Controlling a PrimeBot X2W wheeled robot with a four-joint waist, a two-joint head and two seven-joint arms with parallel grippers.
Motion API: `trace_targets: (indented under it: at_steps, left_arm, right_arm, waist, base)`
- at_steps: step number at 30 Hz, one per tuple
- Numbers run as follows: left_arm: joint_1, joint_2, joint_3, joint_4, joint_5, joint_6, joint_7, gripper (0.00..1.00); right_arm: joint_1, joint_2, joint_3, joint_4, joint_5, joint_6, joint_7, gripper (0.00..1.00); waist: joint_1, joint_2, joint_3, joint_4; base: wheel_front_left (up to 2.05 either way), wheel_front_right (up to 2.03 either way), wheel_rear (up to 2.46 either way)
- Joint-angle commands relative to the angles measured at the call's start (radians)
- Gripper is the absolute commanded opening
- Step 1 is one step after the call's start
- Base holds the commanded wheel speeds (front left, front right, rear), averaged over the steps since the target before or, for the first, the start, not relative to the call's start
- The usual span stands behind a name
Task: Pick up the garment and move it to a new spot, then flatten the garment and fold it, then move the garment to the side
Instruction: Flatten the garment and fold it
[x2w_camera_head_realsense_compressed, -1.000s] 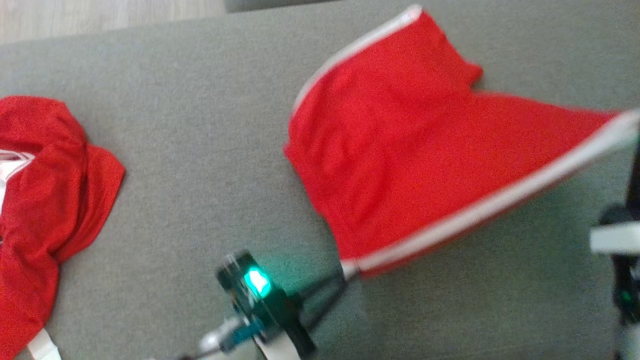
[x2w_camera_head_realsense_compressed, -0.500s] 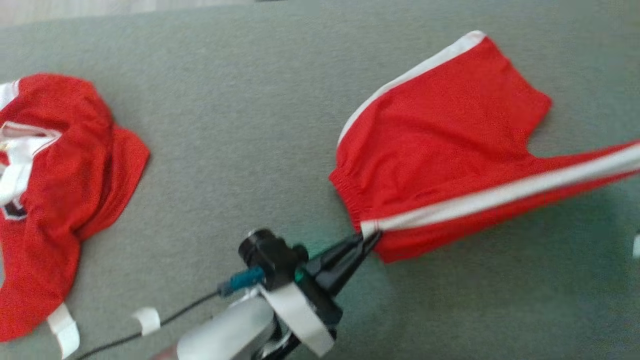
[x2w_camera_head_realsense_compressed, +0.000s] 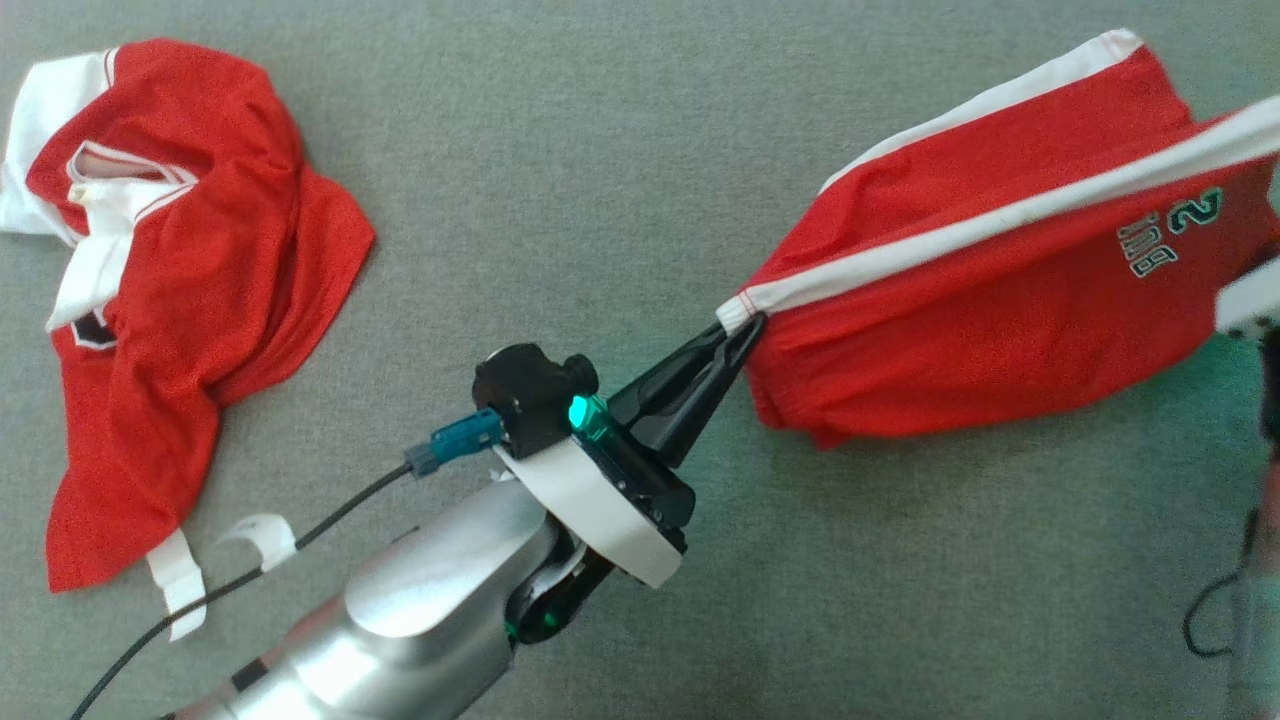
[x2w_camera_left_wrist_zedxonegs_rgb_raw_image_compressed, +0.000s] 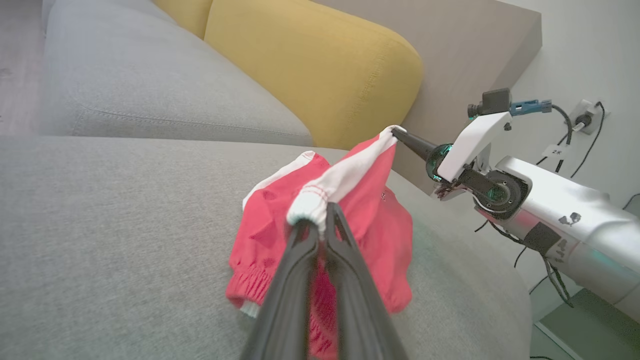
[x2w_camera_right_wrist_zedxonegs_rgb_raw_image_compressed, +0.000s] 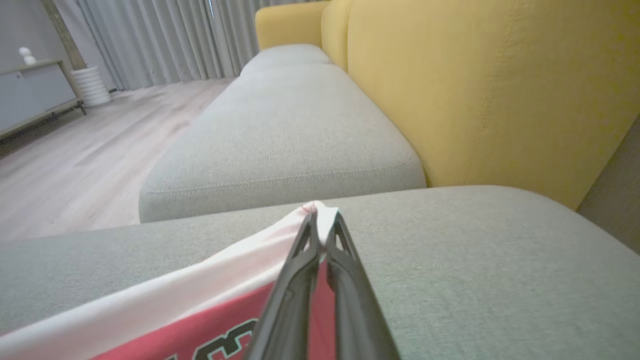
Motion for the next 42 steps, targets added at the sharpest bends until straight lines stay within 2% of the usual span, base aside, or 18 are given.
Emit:
trace_targets:
  at_steps: [1, 10, 11, 12, 13, 14, 15, 16, 20, 23, 25, 31, 35, 39, 42]
  left_arm:
    - [-0.031, 0.004, 0.039, -0.018, -0.014, 0.002, -0.005, 0.0]
    - [-0.057, -0.019, 0.043, 0.031, -0.043, 0.002, -0.005, 0.0]
    - [-0.06, -0.022, 0.04, 0.041, -0.048, 0.002, -0.005, 0.03]
    - [-0.065, -0.024, 0.036, 0.048, -0.05, 0.002, -0.005, 0.22]
    - [-0.069, -0.027, 0.038, 0.054, -0.052, 0.002, -0.005, 0.31]
    - [-0.071, -0.03, 0.039, 0.06, -0.052, 0.002, -0.005, 0.49]
    - [-0.071, -0.034, 0.041, 0.067, -0.053, 0.002, -0.005, 0.7]
    - [-0.07, -0.038, 0.047, 0.076, -0.051, 0.002, -0.005, 0.99]
    - [-0.048, -0.062, 0.089, 0.103, -0.021, 0.002, -0.005, 1.0]
    - [-0.008, -0.084, 0.174, 0.124, 0.058, 0.006, -0.005, 1.0]
    - [0.035, -0.104, 0.254, 0.12, 0.137, 0.04, -0.005, 1.0]
    - [0.224, -0.155, 0.479, 0.009, 0.35, 0.138, -0.005, 1.0]
    - [0.341, -0.173, 0.574, -0.094, 0.457, 0.176, -0.005, 1.0]
    - [0.429, -0.179, 0.614, -0.168, 0.519, 0.189, -0.005, 1.0]
    - [0.466, -0.18, 0.624, -0.202, 0.545, 0.191, -0.005, 1.0]
  right_arm:
    - [-0.062, -0.017, 0.032, 0.021, -0.031, -0.001, -0.009, 0.0]
    - [-0.222, -0.002, 0.056, 0.222, -0.101, -0.001, -0.063, 0.0]
    - [-0.238, -0.001, 0.064, 0.244, -0.104, -0.001, -0.073, 0.02]
    - [-0.253, -0.001, 0.068, 0.265, -0.108, -0.001, -0.082, 0.13]
    - [-0.267, -0.001, 0.072, 0.286, -0.113, -0.001, -0.09, 0.39]
    - [-0.279, -0.001, 0.079, 0.305, -0.116, -0.001, -0.102, 1.0]
    - [-0.288, -0.002, 0.083, 0.322, -0.118, -0.001, -0.115, 1.0]
    - [-0.295, -0.002, 0.085, 0.337, -0.118, -0.001, -0.128, 1.0]
    - [-0.286, -0.019, 0.12, 0.376, -0.084, -0.001, -0.162, 1.0]
    - [-0.247, -0.067, 0.149, 0.374, -0.034, -0.001, -0.159, 1.0]
    - [-0.211, -0.115, 0.157, 0.368, 0.006, -0.001, -0.137, 1.0]
    - [-0.088, -0.256, 0.157, 0.35, 0.136, -0.001, -0.004, 1.0]
    - [-0.013, -0.321, 0.173, 0.341, 0.232, -0.001, 0.104, 1.0]
    - [0.035, -0.368, 0.187, 0.35, 0.313, -0.001, 0.184, 1.0]
    - [0.049, -0.377, 0.178, 0.379, 0.372, -0.001, 0.237, 1.0]
  waist:
    - [-0.0002, 0.0, 0.018, 0.013]
    - [-0.0002, 0.0, 0.054, 0.032]
    - [-0.0002, 0.0, 0.058, 0.034]
    - [-0.0002, 0.0, 0.061, 0.035]
    - [-0.0002, 0.0, 0.063, 0.037]
    - [-0.0002, 0.0, 0.065, 0.038]
    - [-0.0002, 0.0, 0.064, 0.04]
    - [-0.0002, 0.0, 0.063, 0.042]
    - [-0.0002, 0.0, 0.043, 0.056]
    - [-0.0002, 0.0, 0.021, 0.068]
    - [-0.0002, 0.0, 0.006, 0.08]
    - [-0.0002, 0.0, -0.029, 0.127]
    - [-0.0002, 0.0, -0.043, 0.164]
    - [-0.0002, 0.0, -0.051, 0.199]
    - [-0.0002, 0.0, -0.055, 0.221]
  base:
    - [0.0, 0.0, 0.0]
    - [0.0, 0.0, 0.0]
    - [0.0, 0.0, 0.0]
    - [0.0, 0.0, 0.0]
    - [0.0, 0.0, 0.0]
    - [0.0, 0.0, 0.0]
    - [0.0, 0.0, 0.0]
    - [0.0, 0.0, 0.0]
    - [0.0, 0.0, 0.0]
    - [0.0, 0.0, 0.0]
    - [0.0, 0.0, 0.0]
    - [0.0, 0.0, 0.0]
    - [0.0, 0.0, 0.0]
    - [0.0, 0.0, 0.0]
    - [0.0, 0.0, 0.0]
